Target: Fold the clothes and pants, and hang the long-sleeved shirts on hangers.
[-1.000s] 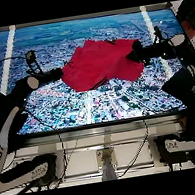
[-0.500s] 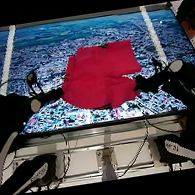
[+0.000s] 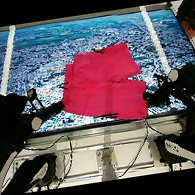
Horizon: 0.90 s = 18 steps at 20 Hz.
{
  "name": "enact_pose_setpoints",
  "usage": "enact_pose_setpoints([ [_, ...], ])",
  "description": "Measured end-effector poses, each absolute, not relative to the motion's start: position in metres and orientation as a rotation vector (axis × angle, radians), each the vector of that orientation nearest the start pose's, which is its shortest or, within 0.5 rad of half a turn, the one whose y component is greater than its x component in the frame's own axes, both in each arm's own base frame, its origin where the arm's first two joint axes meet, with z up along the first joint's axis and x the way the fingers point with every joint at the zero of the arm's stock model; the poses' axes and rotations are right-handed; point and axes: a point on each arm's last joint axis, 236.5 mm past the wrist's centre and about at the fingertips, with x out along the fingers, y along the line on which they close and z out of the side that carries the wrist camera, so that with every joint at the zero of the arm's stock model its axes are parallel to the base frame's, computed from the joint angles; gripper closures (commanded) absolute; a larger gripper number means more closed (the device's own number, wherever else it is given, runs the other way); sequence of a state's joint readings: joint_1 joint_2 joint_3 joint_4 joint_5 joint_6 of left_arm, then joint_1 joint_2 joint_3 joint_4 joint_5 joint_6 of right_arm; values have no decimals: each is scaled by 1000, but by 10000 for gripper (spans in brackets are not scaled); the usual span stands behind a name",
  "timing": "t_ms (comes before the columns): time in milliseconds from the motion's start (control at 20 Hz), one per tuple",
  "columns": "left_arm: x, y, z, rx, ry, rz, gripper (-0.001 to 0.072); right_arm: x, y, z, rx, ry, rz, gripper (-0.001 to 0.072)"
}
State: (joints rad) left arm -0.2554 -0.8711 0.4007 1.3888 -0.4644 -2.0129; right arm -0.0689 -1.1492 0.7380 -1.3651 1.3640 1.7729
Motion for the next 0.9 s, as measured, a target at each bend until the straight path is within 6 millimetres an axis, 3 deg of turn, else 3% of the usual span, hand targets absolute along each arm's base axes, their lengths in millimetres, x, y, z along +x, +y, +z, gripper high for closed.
enact_pose_setpoints([
  [50,301,-100,-63,-489,992,-21,688,214,22,-74,384,1758,-166,508],
  [250,297,-115,-63,-553,1005,-39,687,248,-2,-72,337,1613,-242,515],
  [300,295,-120,-64,-559,1012,-49,687,260,-5,-69,330,1566,-247,562],
  [350,294,-125,-65,-565,1019,-58,688,272,-8,-65,327,1519,-249,701],
  [550,290,-153,-73,-624,1049,-93,687,300,-10,-51,344,1390,-241,706],
  [750,291,-174,-82,-634,1045,-122,687,297,4,-36,493,1312,-188,707],
  [900,298,-182,-80,-640,1002,-143,687,278,10,-34,655,1296,-151,707],
])
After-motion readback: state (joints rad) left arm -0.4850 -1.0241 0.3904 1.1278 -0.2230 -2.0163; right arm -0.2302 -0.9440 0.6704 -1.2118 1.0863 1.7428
